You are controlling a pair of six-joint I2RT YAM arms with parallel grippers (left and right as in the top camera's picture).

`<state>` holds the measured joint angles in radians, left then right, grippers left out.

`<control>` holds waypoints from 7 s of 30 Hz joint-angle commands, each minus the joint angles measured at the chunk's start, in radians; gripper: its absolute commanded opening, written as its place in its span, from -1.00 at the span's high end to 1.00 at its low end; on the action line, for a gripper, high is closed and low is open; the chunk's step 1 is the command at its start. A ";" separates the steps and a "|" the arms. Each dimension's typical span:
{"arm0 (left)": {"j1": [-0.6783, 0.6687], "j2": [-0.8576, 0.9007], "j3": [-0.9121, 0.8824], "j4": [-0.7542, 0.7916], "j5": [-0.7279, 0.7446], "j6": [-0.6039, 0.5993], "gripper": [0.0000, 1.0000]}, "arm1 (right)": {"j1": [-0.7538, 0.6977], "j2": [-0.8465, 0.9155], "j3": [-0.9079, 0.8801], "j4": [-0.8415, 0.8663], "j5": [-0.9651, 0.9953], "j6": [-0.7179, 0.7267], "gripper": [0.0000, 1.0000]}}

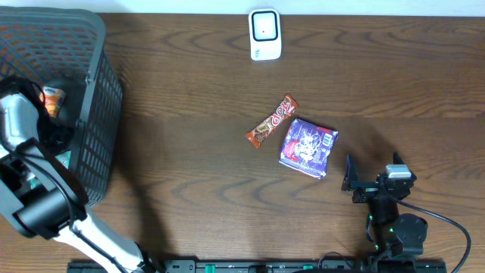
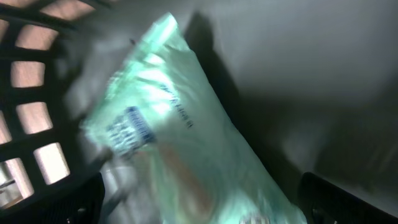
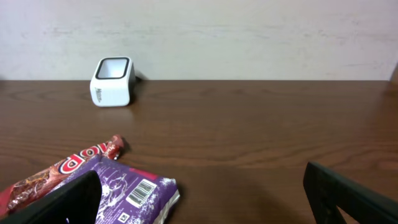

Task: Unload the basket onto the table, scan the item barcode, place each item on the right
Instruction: 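Reach into the basket and grasp the mint-green wipes pack with left gripper, then carry the wipes pack past the scanner and drop it on the table, then reach into the basket and grasp the orange Kleenex tissue pack, then hold the tissue pack under the scanner, then release it on the table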

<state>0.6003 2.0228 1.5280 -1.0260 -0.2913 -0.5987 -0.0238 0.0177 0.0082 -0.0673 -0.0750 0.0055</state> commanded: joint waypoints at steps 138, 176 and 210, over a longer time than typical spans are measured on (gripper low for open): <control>-0.100 0.188 0.224 0.430 0.227 1.197 -0.54 | -0.014 -0.003 -0.003 -0.002 -0.002 -0.014 -0.99; -0.054 -0.378 0.183 0.757 0.929 0.268 0.85 | -0.014 -0.003 -0.003 -0.002 -0.002 -0.014 -0.98; -1.196 0.034 0.177 0.161 0.480 0.369 0.85 | -0.014 -0.003 -0.003 -0.002 -0.003 -0.014 -0.99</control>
<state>-0.5789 1.9953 1.7092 -0.8764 0.3611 -0.2489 -0.0238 0.0177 0.0082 -0.0669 -0.0750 0.0051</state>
